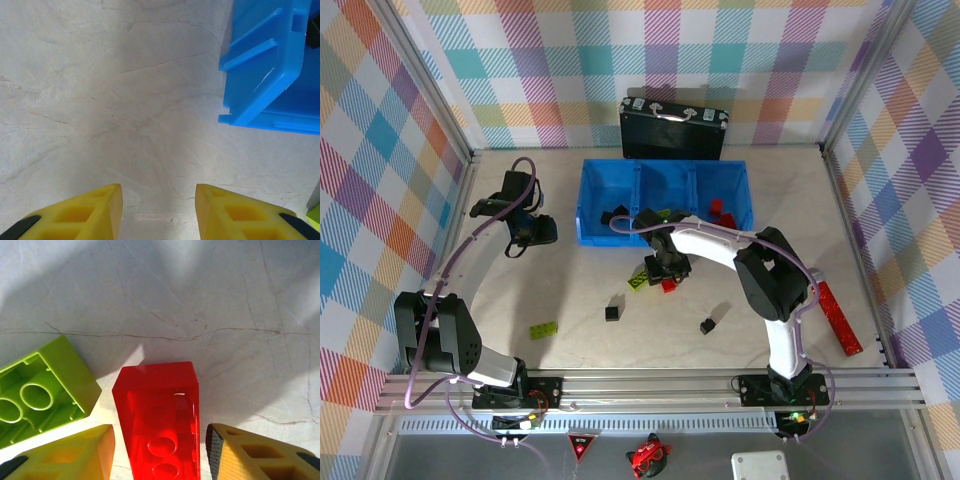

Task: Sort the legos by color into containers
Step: Pick up the lego from the center of the table.

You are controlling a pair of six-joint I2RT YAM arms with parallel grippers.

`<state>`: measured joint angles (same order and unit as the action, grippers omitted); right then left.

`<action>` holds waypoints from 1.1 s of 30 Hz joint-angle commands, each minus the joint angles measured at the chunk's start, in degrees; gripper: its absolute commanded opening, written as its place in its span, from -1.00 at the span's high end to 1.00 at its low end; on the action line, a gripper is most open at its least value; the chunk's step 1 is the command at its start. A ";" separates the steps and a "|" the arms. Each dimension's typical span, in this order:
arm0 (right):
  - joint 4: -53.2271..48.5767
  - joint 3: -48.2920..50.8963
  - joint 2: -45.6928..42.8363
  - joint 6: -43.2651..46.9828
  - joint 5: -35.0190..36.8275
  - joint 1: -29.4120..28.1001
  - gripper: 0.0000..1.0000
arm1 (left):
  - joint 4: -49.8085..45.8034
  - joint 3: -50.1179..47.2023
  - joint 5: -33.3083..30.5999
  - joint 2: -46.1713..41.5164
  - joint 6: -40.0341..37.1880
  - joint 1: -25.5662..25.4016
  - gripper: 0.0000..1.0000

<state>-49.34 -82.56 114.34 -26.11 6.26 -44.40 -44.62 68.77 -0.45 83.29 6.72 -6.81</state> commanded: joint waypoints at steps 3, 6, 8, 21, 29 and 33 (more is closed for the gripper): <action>-1.11 -1.74 0.97 0.77 0.25 -0.51 0.06 | -0.03 -0.22 0.53 0.12 -0.66 0.74 0.15; -1.24 -1.87 0.97 0.84 0.32 -0.55 0.11 | -0.03 -0.22 0.54 0.04 -0.66 0.72 0.16; -1.46 -1.96 0.88 0.86 0.42 -0.51 0.14 | -0.03 -0.26 0.45 -0.05 -0.66 0.73 0.16; -2.74 -1.59 -1.34 0.71 2.23 -0.60 0.22 | -0.18 -0.09 0.45 0.11 -0.74 0.79 0.16; -3.02 -0.08 -3.79 0.99 3.67 0.68 0.23 | -0.21 -0.13 0.27 0.04 -0.81 0.91 0.17; -3.30 2.56 -6.02 1.32 4.62 2.66 0.23 | -0.20 -0.06 0.45 0.12 -0.83 1.01 0.17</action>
<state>-50.70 -81.76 111.72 -25.89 9.21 -43.31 -44.62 68.77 -0.47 83.29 6.57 -6.44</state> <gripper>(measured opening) 0.387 0.416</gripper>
